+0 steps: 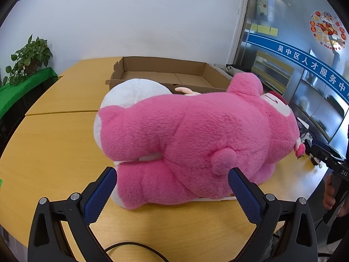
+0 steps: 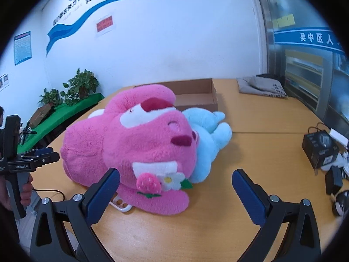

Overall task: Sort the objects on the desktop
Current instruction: 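Swing both tools toward the large pink bear lying on the table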

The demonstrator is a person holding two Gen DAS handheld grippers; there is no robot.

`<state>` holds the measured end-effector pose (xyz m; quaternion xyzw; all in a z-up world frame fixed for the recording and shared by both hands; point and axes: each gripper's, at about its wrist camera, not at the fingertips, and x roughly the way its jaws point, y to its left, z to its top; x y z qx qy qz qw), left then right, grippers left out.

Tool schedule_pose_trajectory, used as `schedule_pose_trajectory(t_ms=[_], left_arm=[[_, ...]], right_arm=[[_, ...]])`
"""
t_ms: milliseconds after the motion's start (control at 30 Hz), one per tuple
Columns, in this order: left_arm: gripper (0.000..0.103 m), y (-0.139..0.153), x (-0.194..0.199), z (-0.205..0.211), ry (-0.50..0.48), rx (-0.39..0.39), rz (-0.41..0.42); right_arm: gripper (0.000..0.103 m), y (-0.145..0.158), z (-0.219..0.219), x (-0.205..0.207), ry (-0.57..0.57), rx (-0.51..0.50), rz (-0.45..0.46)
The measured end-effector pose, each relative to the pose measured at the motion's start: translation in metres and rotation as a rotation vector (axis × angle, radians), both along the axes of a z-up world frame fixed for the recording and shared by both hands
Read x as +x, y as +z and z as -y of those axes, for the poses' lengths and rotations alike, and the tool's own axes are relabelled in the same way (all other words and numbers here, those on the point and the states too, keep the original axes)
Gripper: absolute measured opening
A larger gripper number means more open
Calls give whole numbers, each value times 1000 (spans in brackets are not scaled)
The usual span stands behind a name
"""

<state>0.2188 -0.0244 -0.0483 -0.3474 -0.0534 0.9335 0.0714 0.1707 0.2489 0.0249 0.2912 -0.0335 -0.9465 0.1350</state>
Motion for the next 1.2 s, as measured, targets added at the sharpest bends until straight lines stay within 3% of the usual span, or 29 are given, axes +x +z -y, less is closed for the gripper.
schedule_pose_trajectory(t_ms=[300, 833, 1200], left_arm=[[103, -1, -1, -12, -31, -5, 6], [103, -7, 0, -4, 2, 18, 2], [103, -11, -14, -2, 7, 27, 8]], right_arm=[[103, -14, -1, 3, -59, -3, 74], [103, -3, 28, 14, 10, 79, 31], [103, -2, 43, 1, 24, 105, 23]])
